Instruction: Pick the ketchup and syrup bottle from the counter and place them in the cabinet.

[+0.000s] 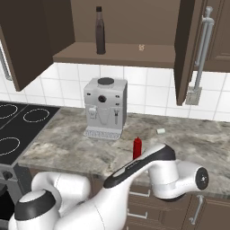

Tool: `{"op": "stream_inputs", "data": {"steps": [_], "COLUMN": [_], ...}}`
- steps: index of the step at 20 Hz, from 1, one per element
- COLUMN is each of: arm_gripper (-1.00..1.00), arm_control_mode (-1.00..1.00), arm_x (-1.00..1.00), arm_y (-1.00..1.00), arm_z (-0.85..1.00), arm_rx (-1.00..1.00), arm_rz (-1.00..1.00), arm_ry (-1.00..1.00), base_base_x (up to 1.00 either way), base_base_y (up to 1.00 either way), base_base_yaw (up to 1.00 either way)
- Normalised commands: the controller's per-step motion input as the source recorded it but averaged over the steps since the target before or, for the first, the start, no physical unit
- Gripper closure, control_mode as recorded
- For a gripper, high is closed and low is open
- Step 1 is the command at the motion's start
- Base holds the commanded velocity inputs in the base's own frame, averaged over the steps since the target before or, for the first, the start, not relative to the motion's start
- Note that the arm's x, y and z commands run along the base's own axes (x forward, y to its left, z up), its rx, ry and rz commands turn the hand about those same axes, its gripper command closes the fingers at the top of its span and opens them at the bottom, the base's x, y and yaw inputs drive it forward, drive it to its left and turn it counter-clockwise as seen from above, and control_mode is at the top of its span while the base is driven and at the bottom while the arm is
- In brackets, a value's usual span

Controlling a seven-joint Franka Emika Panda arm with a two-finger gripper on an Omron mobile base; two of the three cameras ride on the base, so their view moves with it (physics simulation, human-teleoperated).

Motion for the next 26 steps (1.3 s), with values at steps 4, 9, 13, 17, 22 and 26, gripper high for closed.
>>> {"op": "stream_inputs", "data": {"steps": [4,9,13,17,22,26], "arm_gripper": [-1.00,-1.00,-1.00,-1.00,-1.00,-1.00], "arm_control_mode": [-1.00,-1.00,-1.00,-1.00,-1.00,-1.00], "arm_x": [-0.05,-0.10,-0.04,0.01,0.25,0.41], "arm_y": [0.13,0.31,0.40,0.49,0.46,0.29], "arm_z": [0.00,0.00,0.00,0.00,0.00,0.00], "arm_rx": [0.04,0.05,0.01,0.00,0.00,0.00], "arm_rz": [0.00,0.01,0.00,0.00,0.00,0.00], "arm_ry": [-0.12,-0.14,-0.14,-0.08,-0.02,0.01], "base_base_x": [0.00,0.00,0.00,0.00,0.00,0.00], "base_base_y": [0.00,0.00,0.00,0.00,0.00,0.00], "base_base_yaw": [0.00,0.00,0.00,0.00,0.00,0.00]}}
